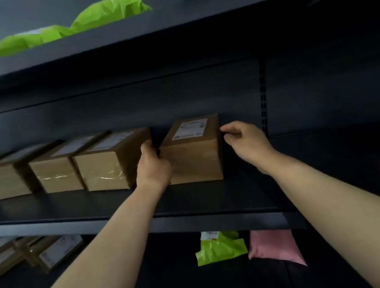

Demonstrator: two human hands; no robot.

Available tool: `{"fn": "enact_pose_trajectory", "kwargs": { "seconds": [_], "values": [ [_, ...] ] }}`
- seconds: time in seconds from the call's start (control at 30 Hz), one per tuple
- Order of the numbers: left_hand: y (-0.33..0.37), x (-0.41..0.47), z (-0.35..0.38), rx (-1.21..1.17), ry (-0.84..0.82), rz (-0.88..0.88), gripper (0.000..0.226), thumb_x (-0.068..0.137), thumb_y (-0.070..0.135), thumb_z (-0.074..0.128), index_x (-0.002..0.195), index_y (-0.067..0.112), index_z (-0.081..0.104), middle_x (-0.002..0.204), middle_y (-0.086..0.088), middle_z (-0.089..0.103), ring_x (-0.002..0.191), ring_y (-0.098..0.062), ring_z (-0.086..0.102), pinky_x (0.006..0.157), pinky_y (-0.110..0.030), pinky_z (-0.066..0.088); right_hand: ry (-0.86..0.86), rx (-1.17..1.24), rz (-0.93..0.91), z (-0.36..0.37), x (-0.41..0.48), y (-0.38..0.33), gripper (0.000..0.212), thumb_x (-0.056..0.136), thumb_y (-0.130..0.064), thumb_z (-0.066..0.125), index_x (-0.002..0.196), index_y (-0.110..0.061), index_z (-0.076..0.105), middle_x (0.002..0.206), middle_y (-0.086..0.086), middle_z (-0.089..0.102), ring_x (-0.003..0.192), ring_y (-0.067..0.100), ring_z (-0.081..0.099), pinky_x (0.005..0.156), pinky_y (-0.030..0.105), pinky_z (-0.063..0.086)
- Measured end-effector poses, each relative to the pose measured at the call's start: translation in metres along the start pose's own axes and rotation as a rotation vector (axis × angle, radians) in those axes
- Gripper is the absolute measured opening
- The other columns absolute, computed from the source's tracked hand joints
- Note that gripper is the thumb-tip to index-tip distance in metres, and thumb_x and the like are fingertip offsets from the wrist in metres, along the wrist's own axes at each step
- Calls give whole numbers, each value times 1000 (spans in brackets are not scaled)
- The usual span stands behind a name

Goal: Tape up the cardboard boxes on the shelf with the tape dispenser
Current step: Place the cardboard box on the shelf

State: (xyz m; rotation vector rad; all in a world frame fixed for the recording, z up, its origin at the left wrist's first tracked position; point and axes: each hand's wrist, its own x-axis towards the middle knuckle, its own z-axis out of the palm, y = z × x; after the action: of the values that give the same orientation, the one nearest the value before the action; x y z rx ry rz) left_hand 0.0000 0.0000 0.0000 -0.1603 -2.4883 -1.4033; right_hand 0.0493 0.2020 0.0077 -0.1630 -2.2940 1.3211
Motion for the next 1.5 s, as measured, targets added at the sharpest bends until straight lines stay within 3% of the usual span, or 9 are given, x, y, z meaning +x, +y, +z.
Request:
{"fn": "enact_pose_trajectory", "kwargs": {
  "seconds": [0.17, 0.33, 0.43, 0.6, 0.77, 1.03, 1.2, 1.3, 1.5],
  "values": [
    [-13, 13, 0, -83, -81, 49, 40, 103, 26, 42, 142, 16, 40, 131, -7, 54, 118, -25, 52, 86, -30, 40, -58, -106, 25, 18, 6, -14, 69, 85, 14, 36, 136, -29, 54, 152, 0, 37, 136, 19, 38, 105, 18, 31],
    [-22, 23, 5, -187, -137, 94, 39, 102, 43, 37, 131, 22, 52, 115, 1, 59, 107, -18, 55, 85, -31, 41, 62, -156, 10, 19, 6, -17, 58, 84, 11, 38, 116, -26, 68, 130, -1, 56, 119, 18, 52, 101, 26, 43],
    [-22, 36, 11, -305, -201, -4, 35, 102, 41, 36, 128, 26, 55, 119, 2, 57, 113, -20, 51, 99, -39, 41, 74, -302, -107, 17, -5, -21, 50, 86, 8, 44, 107, -26, 73, 99, -14, 54, 106, 12, 56, 95, 25, 45],
    [-8, 56, 29, -319, -170, -79, 36, 103, 33, 34, 135, 25, 50, 131, -1, 53, 120, -25, 49, 103, -37, 38, 35, -333, -165, 5, -8, -37, 51, 88, 3, 47, 85, -41, 73, 107, -15, 59, 113, 11, 45, 106, 27, 33],
    [-5, 59, 39, -309, -41, -121, 33, 100, 33, 42, 129, 17, 48, 125, -8, 54, 110, -28, 54, 99, -45, 44, 319, -320, 86, -17, 4, -4, 34, 98, -22, 46, 127, -36, 58, 133, 1, 46, 129, 23, 37, 107, 40, 35],
    [0, 38, 25, -578, -250, -194, 37, 93, 48, 54, 120, 23, 52, 110, -2, 63, 101, -22, 61, 97, -44, 48, 319, -83, 168, -12, -15, 13, 40, 99, -39, 45, 137, -27, 47, 122, -8, 51, 111, 11, 47, 90, 31, 40],
    [5, 9, 15, -640, -493, -167, 42, 94, 45, 51, 136, 38, 45, 115, 4, 63, 103, -20, 60, 93, -46, 50, 213, 350, 268, -22, -34, 10, 29, 96, -32, 53, 125, -30, 54, 115, -5, 62, 99, 11, 59, 75, 27, 47],
    [4, 2, 10, -661, -519, -114, 51, 96, 39, 49, 145, 44, 33, 120, 8, 60, 109, -20, 58, 96, -47, 48, 197, 380, 227, -25, -40, 16, 27, 95, -25, 53, 119, -36, 58, 121, -6, 59, 108, 14, 57, 87, 33, 49],
    [8, -10, 6, -705, -487, 74, 59, 91, 7, 45, 141, 39, 39, 124, 8, 63, 112, -17, 60, 94, -38, 49, 223, 497, 144, -38, -48, 19, 68, 80, 2, 57, 139, -28, 43, 122, -10, 53, 111, 12, 54, 88, 31, 48]
  ]
}}
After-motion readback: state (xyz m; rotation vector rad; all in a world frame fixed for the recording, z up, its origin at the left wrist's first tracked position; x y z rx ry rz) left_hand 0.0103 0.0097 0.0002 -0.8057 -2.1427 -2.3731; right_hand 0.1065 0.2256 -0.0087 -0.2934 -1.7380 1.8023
